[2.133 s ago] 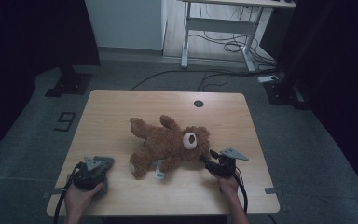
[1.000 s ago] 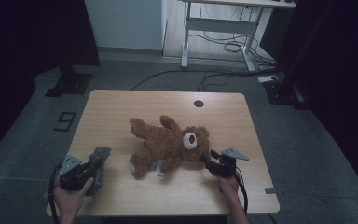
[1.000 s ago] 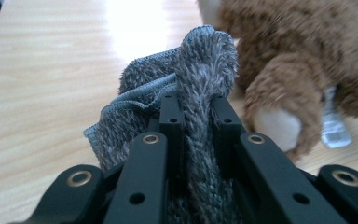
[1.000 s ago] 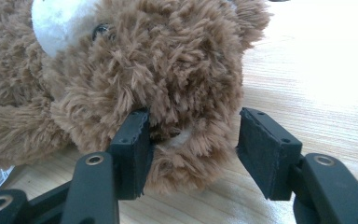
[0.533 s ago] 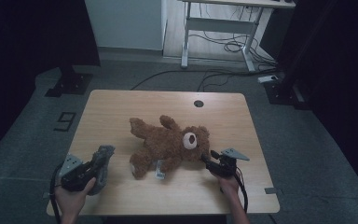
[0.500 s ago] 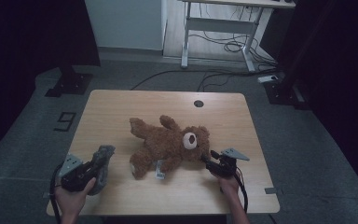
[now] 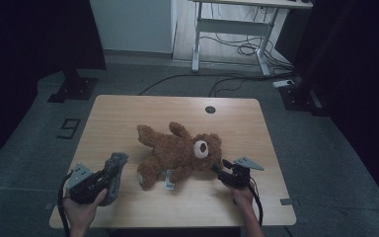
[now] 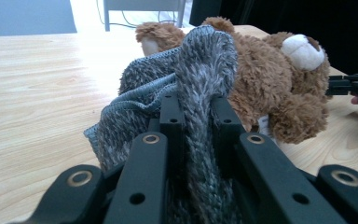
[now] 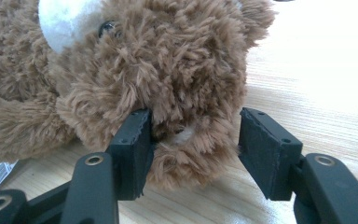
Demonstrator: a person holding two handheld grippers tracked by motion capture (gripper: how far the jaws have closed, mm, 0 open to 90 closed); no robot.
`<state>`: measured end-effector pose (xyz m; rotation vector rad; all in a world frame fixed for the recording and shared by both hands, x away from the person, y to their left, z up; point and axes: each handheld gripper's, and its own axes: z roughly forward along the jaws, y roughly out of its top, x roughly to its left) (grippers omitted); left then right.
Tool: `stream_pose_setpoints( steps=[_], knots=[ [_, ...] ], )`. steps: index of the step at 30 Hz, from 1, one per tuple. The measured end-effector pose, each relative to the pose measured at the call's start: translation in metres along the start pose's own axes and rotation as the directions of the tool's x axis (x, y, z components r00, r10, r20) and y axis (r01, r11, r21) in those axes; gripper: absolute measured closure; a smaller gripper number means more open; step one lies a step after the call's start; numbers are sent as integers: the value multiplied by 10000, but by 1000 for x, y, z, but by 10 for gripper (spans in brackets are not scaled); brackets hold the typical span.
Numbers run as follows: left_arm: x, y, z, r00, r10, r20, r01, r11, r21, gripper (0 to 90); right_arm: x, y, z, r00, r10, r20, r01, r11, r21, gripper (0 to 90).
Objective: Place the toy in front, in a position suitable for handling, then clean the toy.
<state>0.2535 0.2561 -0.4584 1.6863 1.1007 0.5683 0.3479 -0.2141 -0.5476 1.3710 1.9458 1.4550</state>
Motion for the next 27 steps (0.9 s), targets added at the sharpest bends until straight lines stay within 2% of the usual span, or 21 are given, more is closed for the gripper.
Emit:
stream_pose_setpoints(
  steps=[9,12,15,18,22,23,24,25,26,27],
  knots=[
    [-11,4,6,9995,125,275,-124,9999,-40,783,2,1,-2,10000,-33,-38,33,10000,-60,433],
    [-19,7,11,9986,306,437,-307,9995,22,782,3,2,-2,10000,-1,-94,0,9999,-112,415],
    [-29,16,18,9964,619,583,-621,9981,24,781,5,3,1,9999,-95,110,96,9999,-55,329],
    [-35,22,24,9942,805,715,-808,9967,17,781,3,2,3,9999,35,116,-35,10000,-10,300],
    [-47,31,41,9901,922,1054,-937,9956,85,781,0,2,7,9995,248,-173,-245,9995,185,280],
    [-55,35,53,9868,979,1289,-1019,9945,243,780,0,1,9,9988,228,-427,-209,9988,442,280],
    [-55,35,53,9868,979,1289,-1019,9945,243,780,0,1,9,9988,228,-427,-209,9988,442,280],
    [-60,37,59,9849,1054,1370,-1111,9932,346,780,1,0,12,9977,185,-647,-137,9972,740,326],
    [-65,39,65,9829,1174,1416,-1250,9911,457,780,1,0,12,9977,185,-647,-137,9972,740,326],
    [-74,43,75,9797,1390,1447,-1490,9870,604,780,3,1,13,9963,73,-851,-13,9975,704,443]
  ],
)
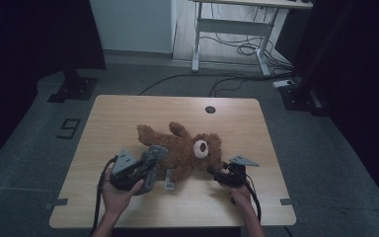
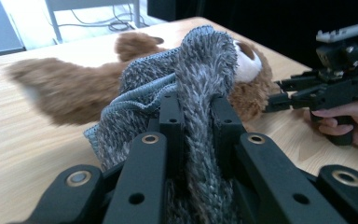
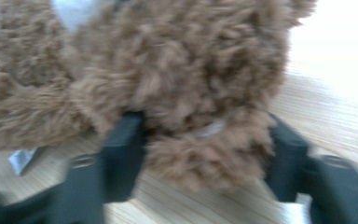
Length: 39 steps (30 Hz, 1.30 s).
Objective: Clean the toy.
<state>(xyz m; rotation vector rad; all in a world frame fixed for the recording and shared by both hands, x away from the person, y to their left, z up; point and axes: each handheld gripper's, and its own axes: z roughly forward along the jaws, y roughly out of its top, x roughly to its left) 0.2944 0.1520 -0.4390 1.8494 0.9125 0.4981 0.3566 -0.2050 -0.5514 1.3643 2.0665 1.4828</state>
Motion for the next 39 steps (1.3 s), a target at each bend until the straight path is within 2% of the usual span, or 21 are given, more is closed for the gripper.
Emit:
stream_pose_setpoints(
  steps=[1,2,3,9,11,12,14,15,17,19,21,24,27,30,32,36,39],
  knots=[
    [0,0,0,10000,0,0,0,10000,0,780,0,0,0,10000,0,0,0,10000,0,443],
    [-4,5,8,10000,84,24,-84,9999,98,780,2,2,1,9998,-174,85,173,9998,122,508],
    [-7,8,13,9999,152,28,-153,9997,169,780,2,2,1,9998,-174,85,173,9998,122,508],
    [-27,29,53,9979,629,142,-636,9962,593,781,4,5,-1,9998,-189,104,189,9998,39,660],
    [-36,33,67,9964,817,246,-833,9937,755,781,4,6,-2,9999,-114,4,114,9999,-40,675],
    [-45,36,84,9943,1012,345,-1042,9893,1019,781,4,7,-3,9999,-92,-69,92,9999,-86,683],
    [-53,37,99,9923,1151,465,-1201,9847,1265,781,5,7,-3,9999,-77,-126,76,9999,-151,692],
    [-53,37,99,9923,1151,465,-1201,9847,1265,781,5,7,-3,9999,-77,-126,76,9999,-151,692],
    [-62,32,117,9901,1324,466,-1383,9767,1643,781,6,8,-4,9999,-59,-137,57,9999,-144,705],
    [-63,28,124,9910,1260,451,-1321,9750,1788,781,5,8,-4,10000,-16,-69,15,10000,-78,713],
    [-61,25,123,9920,1217,345,-1260,9749,1837,782,4,7,-3,10000,25,-46,-24,10000,26,720],
    [-54,20,118,9914,1306,15,-1283,9721,1964,783,4,8,-4,9998,114,-153,-115,9999,-60,727],
    [-48,16,113,9924,1226,-131,-1176,9730,1986,783,4,9,-5,9997,126,-217,-130,9997,-184,731],
    [-38,8,103,9947,995,-250,-931,9779,1870,785,5,10,-5,9995,6,-309,-13,9998,-219,733],
    [-36,7,99,9947,983,-302,-912,9788,1832,785,6,10,-5,9995,-9,-313,3,9998,-198,733],
    [-26,0,81,9942,860,-650,-750,9849,1558,785,9,11,-2,9992,-213,-347,209,9997,-130,732],
    [-18,-5,72,9955,553,-771,-440,9889,1418,785,8,12,-2,9988,-325,-366,321,9994,-100,732]
  ],
)
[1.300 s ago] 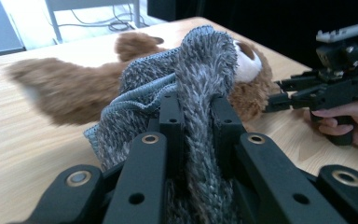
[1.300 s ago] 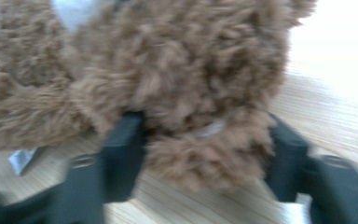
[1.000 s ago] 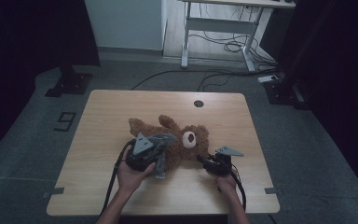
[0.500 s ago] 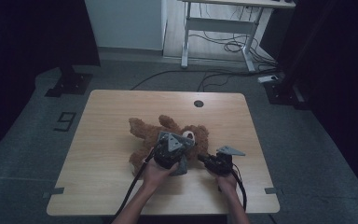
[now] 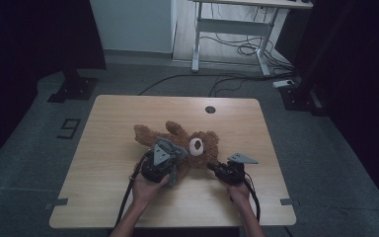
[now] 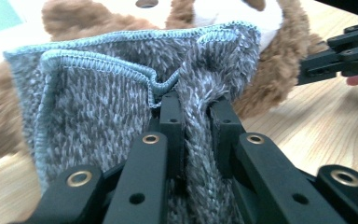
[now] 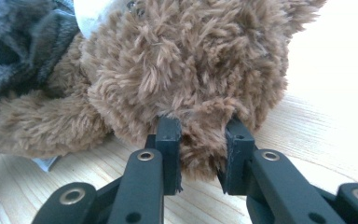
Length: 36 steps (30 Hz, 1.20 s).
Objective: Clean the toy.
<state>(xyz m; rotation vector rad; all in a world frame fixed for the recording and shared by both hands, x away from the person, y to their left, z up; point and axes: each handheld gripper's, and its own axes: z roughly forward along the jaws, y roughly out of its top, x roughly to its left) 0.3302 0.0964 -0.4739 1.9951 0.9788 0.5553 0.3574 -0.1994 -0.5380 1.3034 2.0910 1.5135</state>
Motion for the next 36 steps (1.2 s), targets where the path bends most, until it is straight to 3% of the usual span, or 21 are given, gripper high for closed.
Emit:
stream_pose_setpoints(
  steps=[5,8,9,14,19,25,30,34,35,36],
  knots=[
    [9,-11,-10,9995,-223,-242,221,9997,-105,785,2,0,0,9999,-96,42,96,10000,19,732],
    [14,-21,-19,9974,-108,-716,99,9999,-127,785,2,0,0,9999,-118,112,116,9999,118,733],
    [21,-28,-23,9966,-319,-760,318,9995,-30,785,2,-1,0,9998,-127,121,125,9998,163,733],
    [35,-41,-26,9936,-848,-752,857,9963,90,785,1,-2,0,9999,-48,89,47,9999,163,734],
    [44,-50,-25,9919,-1012,-771,1024,9947,113,785,2,-2,-1,9999,-112,60,111,9998,186,734],
    [47,-52,-32,9885,-1038,-1103,1056,9944,102,786,2,-3,0,9999,-86,90,83,9996,271,734],
    [47,-48,-43,9878,-1302,-854,1281,9913,-300,787,2,-3,-1,10000,-49,83,47,9996,287,734],
    [36,-27,-51,9941,-941,-546,903,9936,-673,788,0,-3,0,9996,280,1,-280,9993,268,734],
    [28,-13,-51,9967,-711,-397,676,9942,-841,788,0,-2,-1,9993,378,-71,-377,9990,250,734],
    [28,-13,-51,9967,-711,-397,676,9942,-841,788,0,-2,-1,9993,378,-71,-377,9990,250,734]
  ],
)
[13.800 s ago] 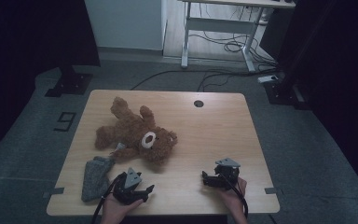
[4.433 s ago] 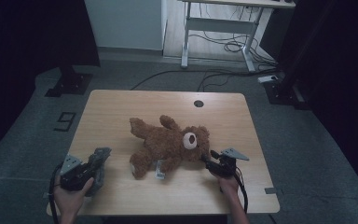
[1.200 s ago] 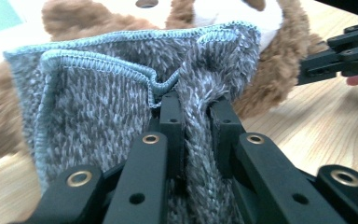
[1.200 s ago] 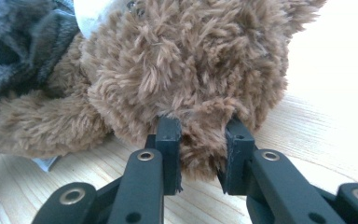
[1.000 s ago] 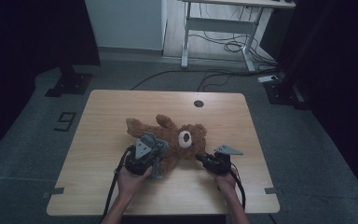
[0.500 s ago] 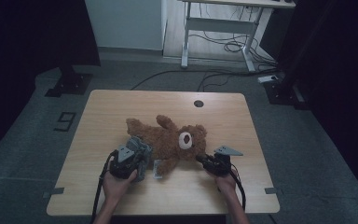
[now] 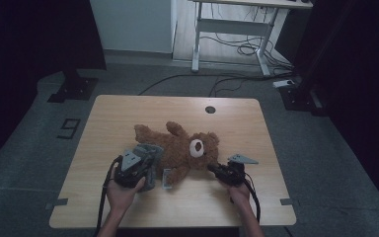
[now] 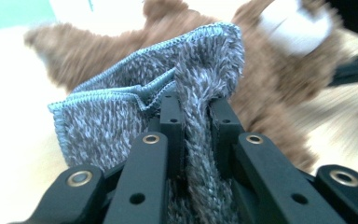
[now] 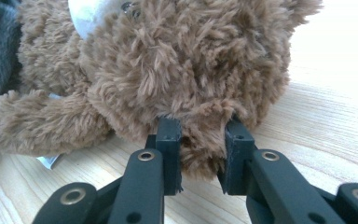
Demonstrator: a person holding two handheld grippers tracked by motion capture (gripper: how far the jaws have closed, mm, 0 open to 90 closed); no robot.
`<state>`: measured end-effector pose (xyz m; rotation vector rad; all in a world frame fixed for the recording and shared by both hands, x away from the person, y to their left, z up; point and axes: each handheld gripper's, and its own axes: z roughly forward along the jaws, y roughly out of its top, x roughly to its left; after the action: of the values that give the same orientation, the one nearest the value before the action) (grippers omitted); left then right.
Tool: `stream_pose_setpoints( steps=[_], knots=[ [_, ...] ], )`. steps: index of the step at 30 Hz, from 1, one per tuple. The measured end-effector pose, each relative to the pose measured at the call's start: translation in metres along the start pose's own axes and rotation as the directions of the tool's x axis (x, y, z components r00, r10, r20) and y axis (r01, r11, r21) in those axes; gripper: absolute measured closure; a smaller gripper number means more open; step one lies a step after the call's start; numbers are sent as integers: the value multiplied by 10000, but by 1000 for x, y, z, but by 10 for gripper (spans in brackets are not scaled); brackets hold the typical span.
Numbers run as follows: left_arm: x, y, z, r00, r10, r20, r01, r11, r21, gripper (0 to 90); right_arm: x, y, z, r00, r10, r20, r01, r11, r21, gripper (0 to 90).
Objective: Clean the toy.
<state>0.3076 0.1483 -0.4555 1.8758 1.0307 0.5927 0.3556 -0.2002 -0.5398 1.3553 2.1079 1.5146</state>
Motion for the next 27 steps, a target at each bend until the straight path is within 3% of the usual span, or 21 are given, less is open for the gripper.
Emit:
stream_pose_setpoints(
  steps=[4,6,7,8,9,12,13,14,16,19,21,27],
  knots=[
    [-26,29,15,9975,515,475,-507,9986,-180,788,0,0,0,10000,11,19,-11,10000,38,734],
    [-31,33,18,9969,587,528,-577,9981,-202,788,0,0,0,10000,13,12,-13,10000,34,734],
    [-44,44,29,9943,783,721,-772,9969,-176,787,0,0,0,10000,35,-15,-34,10000,26,734],
    [-44,44,29,9943,783,721,-772,9969,-176,788,0,0,0,10000,35,-15,-34,10000,26,734],
    [-53,50,41,9927,808,899,-812,9967,7,787,0,0,0,10000,60,-49,-59,10000,15,734],
    [-62,52,53,9900,973,1025,-1007,9945,283,787,0,0,-1,9999,89,-69,-89,10000,-26,734],
    [-67,47,66,9882,1097,1073,-1177,9905,710,787,1,0,-1,9999,97,-73,-97,9999,-28,734],
    [-67,47,66,9882,1097,1073,-1177,9905,710,787,1,0,-1,9999,97,-73,-97,9999,-28,734],
    [-65,32,79,9895,975,1065,-1101,9867,1194,787,0,0,-1,9999,80,-71,-80,10000,-24,734],
    [-58,23,81,9909,683,1157,-827,9887,1248,787,-1,0,0,10000,51,-33,-51,10000,18,734],
    [-49,18,75,9920,416,1195,-556,9916,1167,788,-1,0,0,10000,61,-67,-61,10000,-8,734],
    [-39,16,59,9945,452,947,-550,9931,1036,788,0,0,0,10000,-19,-83,19,10000,-16,733]
  ],
)
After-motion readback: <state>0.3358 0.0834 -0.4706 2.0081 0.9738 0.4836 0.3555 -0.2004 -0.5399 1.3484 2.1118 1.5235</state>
